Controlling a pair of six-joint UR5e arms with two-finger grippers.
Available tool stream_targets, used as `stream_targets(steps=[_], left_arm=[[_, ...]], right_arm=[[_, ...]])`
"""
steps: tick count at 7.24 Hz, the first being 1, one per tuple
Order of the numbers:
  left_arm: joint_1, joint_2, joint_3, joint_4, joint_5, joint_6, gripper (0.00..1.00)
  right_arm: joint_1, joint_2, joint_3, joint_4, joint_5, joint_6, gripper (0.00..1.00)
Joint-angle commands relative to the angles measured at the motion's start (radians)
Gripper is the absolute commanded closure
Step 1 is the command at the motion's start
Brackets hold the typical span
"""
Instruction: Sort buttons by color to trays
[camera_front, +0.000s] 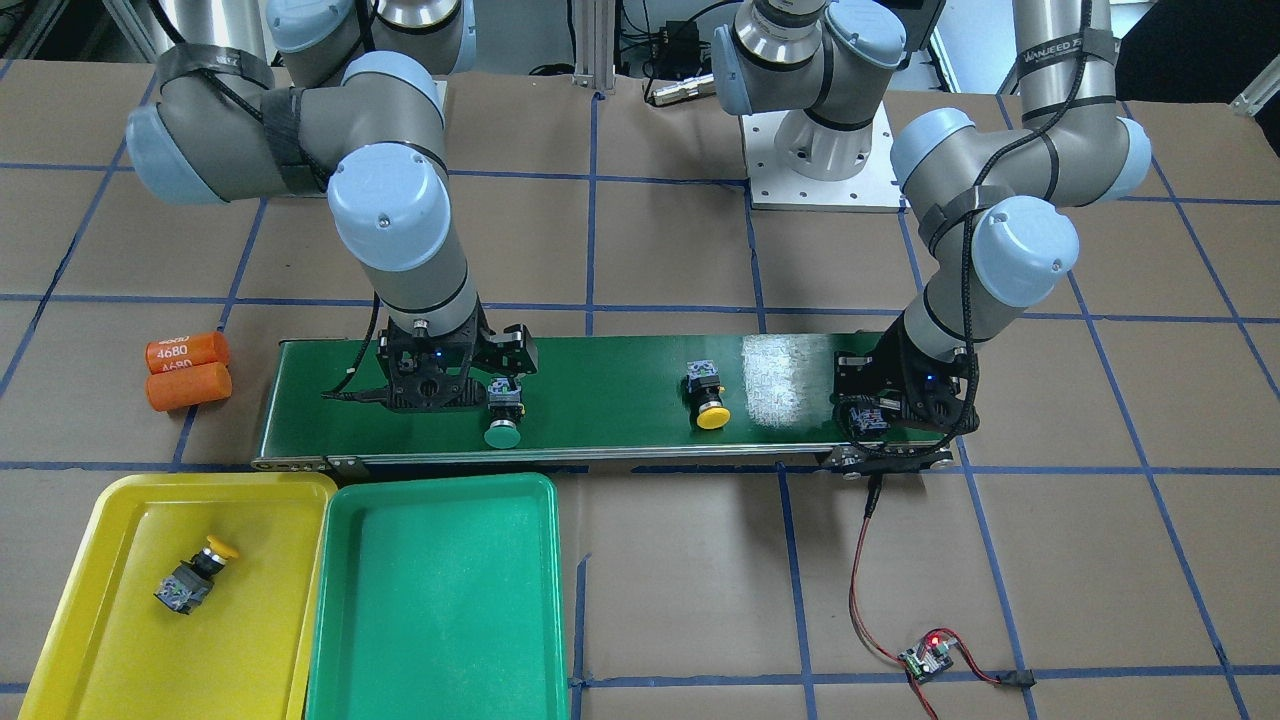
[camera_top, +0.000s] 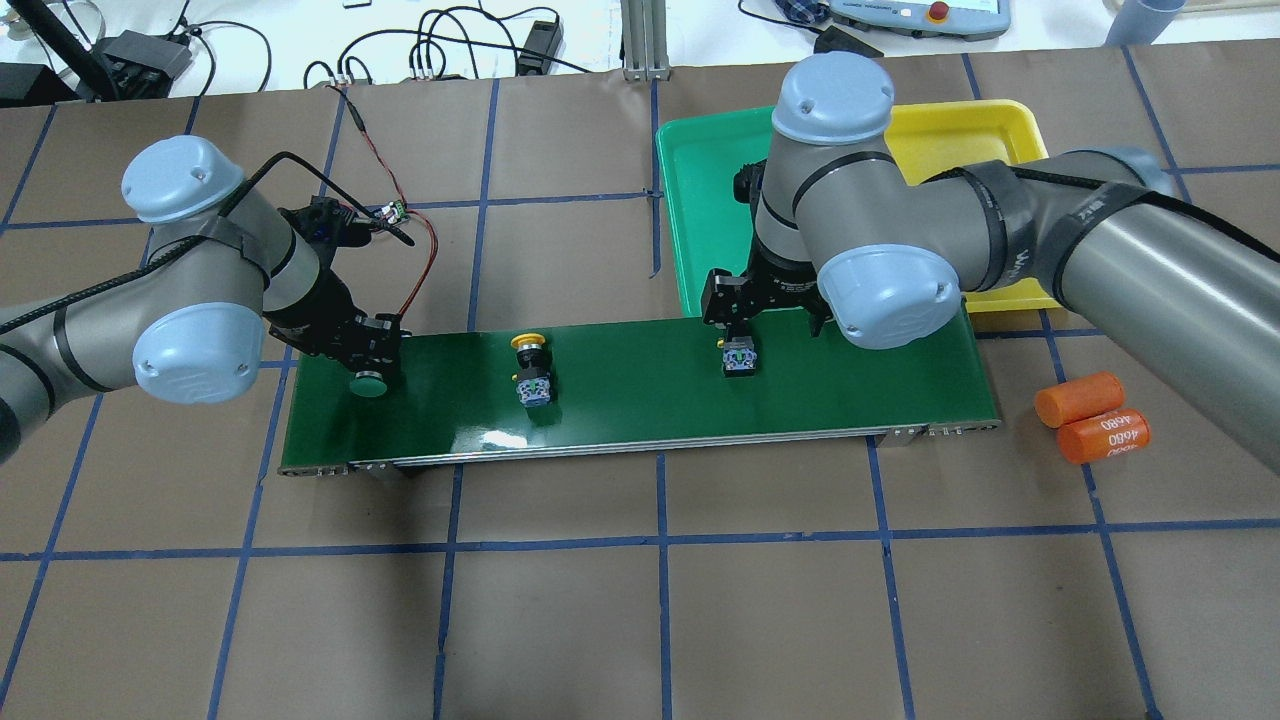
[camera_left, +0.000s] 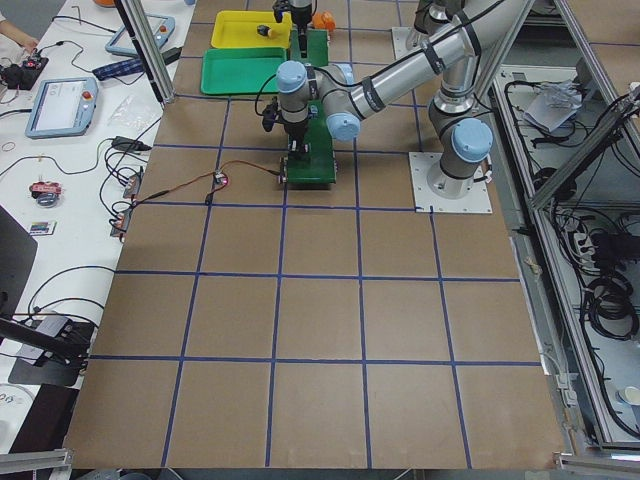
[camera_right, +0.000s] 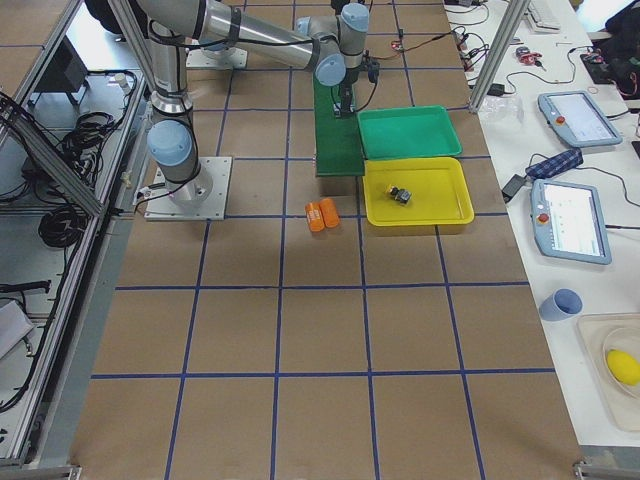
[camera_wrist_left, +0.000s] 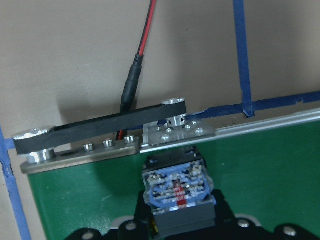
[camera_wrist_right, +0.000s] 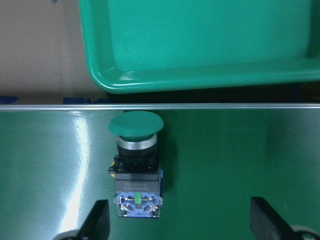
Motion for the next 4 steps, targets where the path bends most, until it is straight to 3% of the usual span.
stream_targets(steps=[1,2,3,4], left_arm=[[-0.008,0.047,-0.010,-0.071,0.000,-0.003,0.00],[-0.013,0.073,-0.010,-0.119,-0.003,-0.011,0.00],[-0.013,0.093,0.007,-0.154,-0.008,-0.034,0.00],[-0.013,0.110,0.052,-0.191,-0.008,-0.037,0.00]], right_arm=[[0.006,0.045,0.002,-0.010,0.003,-0.001,0.00],[0.005,0.068,0.002,-0.037,-0.003,-0.001,0.01],[0.005,0.082,0.001,-0.053,-0.006,0.008,0.40],[0.005,0.077,0.001,-0.050,-0.007,0.006,0.92]])
